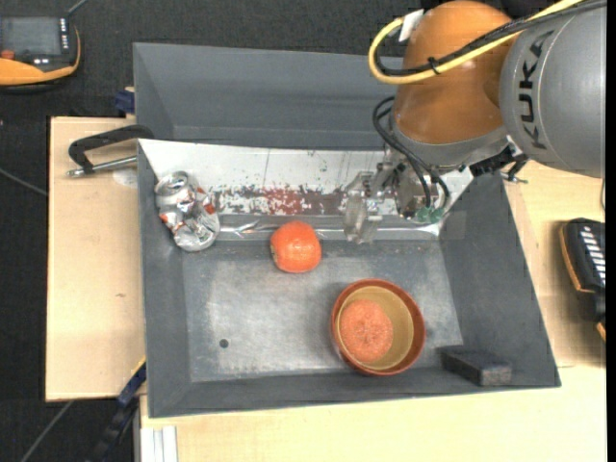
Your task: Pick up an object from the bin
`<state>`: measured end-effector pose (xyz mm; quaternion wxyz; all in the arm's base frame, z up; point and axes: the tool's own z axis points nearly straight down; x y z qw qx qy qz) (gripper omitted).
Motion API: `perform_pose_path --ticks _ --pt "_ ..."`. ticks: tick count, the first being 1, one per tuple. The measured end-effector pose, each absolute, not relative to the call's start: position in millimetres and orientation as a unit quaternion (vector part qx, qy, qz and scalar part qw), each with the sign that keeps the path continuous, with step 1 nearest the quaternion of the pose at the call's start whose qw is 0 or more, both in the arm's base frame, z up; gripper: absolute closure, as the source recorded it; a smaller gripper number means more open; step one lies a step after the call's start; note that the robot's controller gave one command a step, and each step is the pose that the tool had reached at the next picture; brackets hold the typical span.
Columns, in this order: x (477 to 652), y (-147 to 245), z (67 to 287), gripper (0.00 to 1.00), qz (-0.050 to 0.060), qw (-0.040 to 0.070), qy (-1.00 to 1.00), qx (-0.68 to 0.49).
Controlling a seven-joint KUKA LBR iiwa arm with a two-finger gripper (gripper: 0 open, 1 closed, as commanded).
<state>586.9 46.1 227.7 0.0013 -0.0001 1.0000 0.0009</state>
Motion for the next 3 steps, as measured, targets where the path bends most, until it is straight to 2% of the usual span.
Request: perform_pose_path --ticks 1,2,3 --pt "567.4 34 376 1.00 0.000 0.009 0.992 -0.123" --pt "561.6 32 294 1.00 0.001 0.007 0.994 -0.113" --pt "559.5 23 183 1.00 0.003 0.004 0.999 -0.038"
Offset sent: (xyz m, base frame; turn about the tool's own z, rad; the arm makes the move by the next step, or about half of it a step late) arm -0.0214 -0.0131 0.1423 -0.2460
